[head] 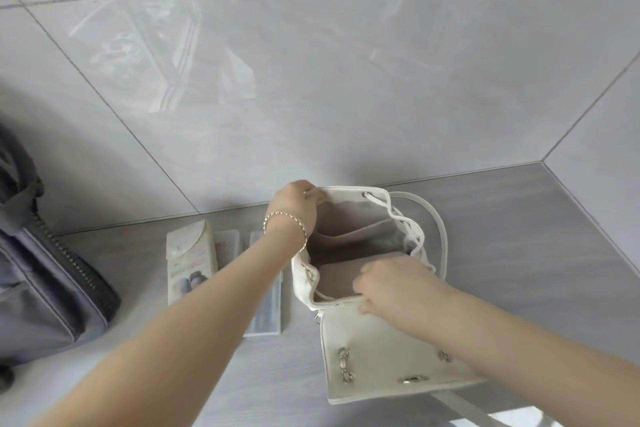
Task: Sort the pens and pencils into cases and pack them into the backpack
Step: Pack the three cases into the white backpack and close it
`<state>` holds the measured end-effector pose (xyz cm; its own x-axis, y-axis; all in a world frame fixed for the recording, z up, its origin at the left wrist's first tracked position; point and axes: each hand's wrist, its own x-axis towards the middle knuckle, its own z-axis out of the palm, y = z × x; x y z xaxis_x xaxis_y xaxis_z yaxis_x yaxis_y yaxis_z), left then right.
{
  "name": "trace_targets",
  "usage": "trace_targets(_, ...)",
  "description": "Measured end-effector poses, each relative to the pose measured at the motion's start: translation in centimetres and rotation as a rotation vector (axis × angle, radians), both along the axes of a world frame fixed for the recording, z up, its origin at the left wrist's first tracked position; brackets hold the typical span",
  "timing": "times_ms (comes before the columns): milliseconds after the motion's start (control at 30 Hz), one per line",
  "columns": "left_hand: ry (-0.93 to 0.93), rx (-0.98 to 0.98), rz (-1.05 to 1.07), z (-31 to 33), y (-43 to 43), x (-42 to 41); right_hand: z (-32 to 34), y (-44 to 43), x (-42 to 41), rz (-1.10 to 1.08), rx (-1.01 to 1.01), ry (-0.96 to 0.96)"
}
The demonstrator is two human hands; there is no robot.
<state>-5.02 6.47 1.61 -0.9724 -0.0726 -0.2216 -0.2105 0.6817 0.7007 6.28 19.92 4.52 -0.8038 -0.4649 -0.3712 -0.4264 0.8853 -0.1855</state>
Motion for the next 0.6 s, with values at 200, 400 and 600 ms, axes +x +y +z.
trace_targets(200, -0.057, 0.251, -0.112, 0.1, -3.3, 3.1, -1.2, -0.4, -4.0, -0.258, -0.213, 0.639)
trace_targets(400, 0.06, -0.283, 0.265, -4.7, -9.8, 6.2, -4.7, -0.8, -6.1, -0.292, -0.223, 0.777)
trace_targets(600, -0.315, -0.405, 0.538, -7.8, -13.8, 7.8, -5.4, -0.5, -6.5, -0.483, -0.343, 0.808)
